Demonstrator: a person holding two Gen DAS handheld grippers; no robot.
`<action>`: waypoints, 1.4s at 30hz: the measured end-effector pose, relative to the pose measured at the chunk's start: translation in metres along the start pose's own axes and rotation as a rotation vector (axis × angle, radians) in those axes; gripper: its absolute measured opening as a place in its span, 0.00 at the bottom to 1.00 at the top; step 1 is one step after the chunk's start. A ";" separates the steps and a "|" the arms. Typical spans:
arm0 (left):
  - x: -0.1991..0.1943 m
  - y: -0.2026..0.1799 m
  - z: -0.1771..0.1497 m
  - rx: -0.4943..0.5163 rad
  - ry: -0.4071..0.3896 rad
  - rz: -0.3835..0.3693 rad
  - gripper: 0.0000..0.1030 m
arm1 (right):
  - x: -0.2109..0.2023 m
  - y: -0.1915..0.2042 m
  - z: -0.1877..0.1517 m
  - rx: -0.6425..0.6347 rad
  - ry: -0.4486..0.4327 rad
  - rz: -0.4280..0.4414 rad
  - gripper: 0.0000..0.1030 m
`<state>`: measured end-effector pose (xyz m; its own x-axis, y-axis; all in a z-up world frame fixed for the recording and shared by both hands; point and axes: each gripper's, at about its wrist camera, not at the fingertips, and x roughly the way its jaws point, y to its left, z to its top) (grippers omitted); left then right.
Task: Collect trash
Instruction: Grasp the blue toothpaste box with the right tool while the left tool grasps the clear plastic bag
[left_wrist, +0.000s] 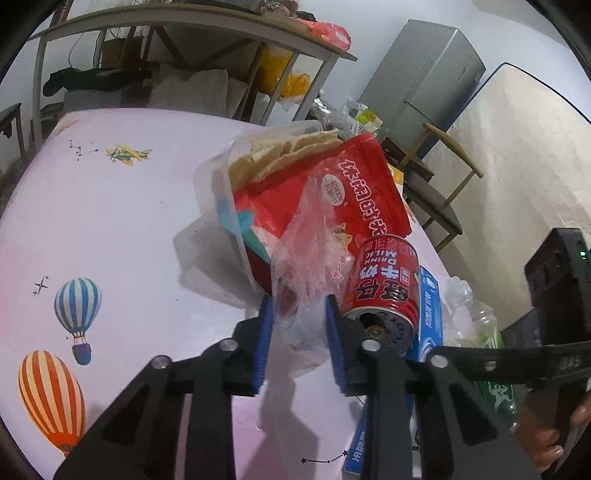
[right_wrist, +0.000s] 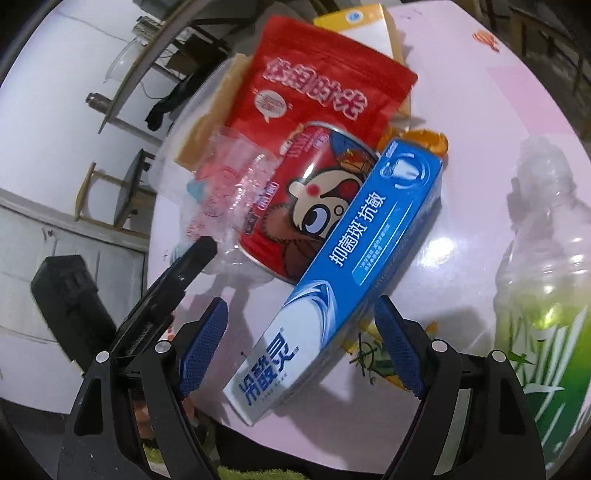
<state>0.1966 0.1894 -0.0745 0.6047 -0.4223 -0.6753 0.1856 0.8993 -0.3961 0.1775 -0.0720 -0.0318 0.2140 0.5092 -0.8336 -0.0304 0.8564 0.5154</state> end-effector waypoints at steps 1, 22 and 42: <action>0.000 0.000 0.000 0.002 0.001 0.001 0.21 | 0.002 -0.001 0.000 0.008 0.004 0.000 0.75; -0.019 -0.002 -0.008 -0.045 -0.041 -0.042 0.10 | -0.005 -0.056 -0.014 0.141 0.019 0.065 0.52; -0.048 -0.008 -0.009 -0.064 -0.105 -0.074 0.09 | -0.035 -0.089 -0.034 0.172 -0.040 0.129 0.35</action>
<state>0.1585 0.2013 -0.0445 0.6698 -0.4696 -0.5752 0.1851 0.8557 -0.4832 0.1399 -0.1628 -0.0550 0.2575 0.6072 -0.7517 0.1063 0.7554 0.6466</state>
